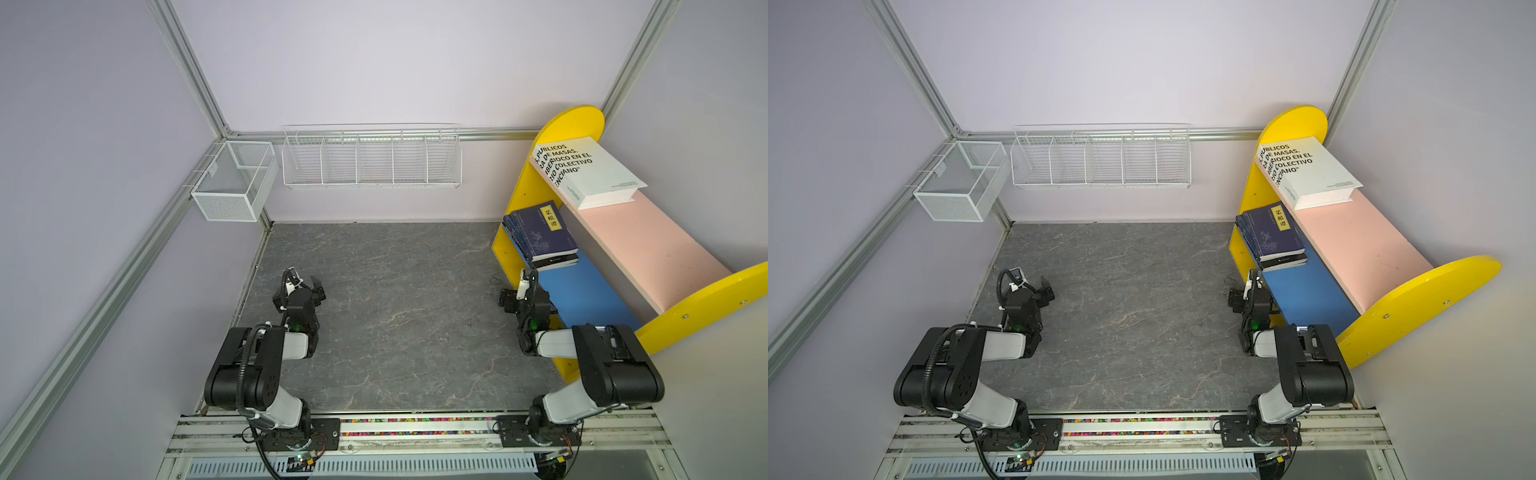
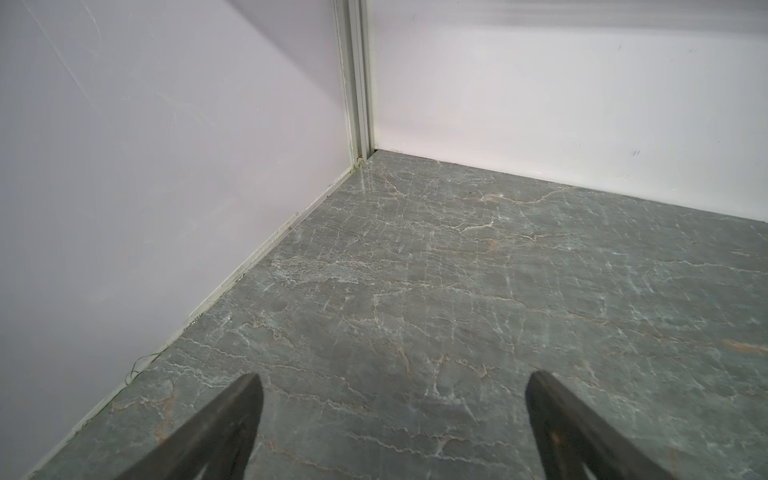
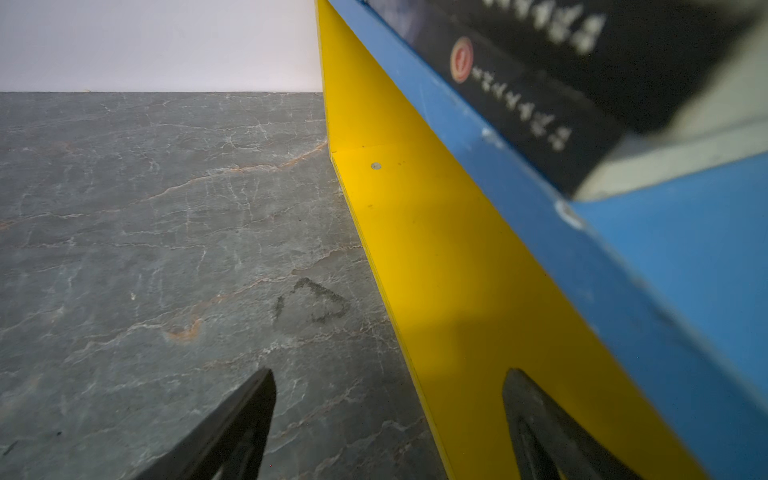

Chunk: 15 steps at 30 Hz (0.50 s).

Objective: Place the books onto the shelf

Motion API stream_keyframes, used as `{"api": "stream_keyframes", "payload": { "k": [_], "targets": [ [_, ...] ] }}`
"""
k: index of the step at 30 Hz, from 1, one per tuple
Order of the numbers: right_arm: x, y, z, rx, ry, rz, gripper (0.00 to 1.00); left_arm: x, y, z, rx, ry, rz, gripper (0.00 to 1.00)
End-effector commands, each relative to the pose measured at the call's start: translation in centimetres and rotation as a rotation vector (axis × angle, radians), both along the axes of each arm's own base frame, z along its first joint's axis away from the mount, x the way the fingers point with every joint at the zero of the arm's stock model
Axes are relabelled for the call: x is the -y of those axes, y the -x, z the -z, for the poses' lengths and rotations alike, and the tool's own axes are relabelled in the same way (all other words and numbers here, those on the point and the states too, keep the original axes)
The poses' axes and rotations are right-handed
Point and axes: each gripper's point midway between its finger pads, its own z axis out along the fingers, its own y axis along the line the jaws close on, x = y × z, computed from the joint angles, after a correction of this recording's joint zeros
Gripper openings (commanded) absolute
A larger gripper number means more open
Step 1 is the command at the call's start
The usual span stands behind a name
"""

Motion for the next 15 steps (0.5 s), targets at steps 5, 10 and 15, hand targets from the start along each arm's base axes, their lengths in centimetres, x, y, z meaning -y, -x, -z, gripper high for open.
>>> {"api": "stream_keyframes", "payload": {
  "k": [5, 10, 15],
  "targets": [
    [0.09, -0.43, -1.31, 0.043, 0.03, 0.002, 0.88, 0.04, -0.32, -0.2, 0.004, -0.015, 0.01, 0.99],
    [0.13, -0.51, -1.24, 0.039, 0.026, 0.001, 0.89, 0.04, -0.39, -0.12, 0.0, -0.011, 0.013, 0.99],
    [0.12, -0.47, -1.25, 0.039, 0.028, 0.0, 0.89, 0.02, -0.33, -0.16, 0.003, -0.013, 0.012, 0.99]
  ]
}}
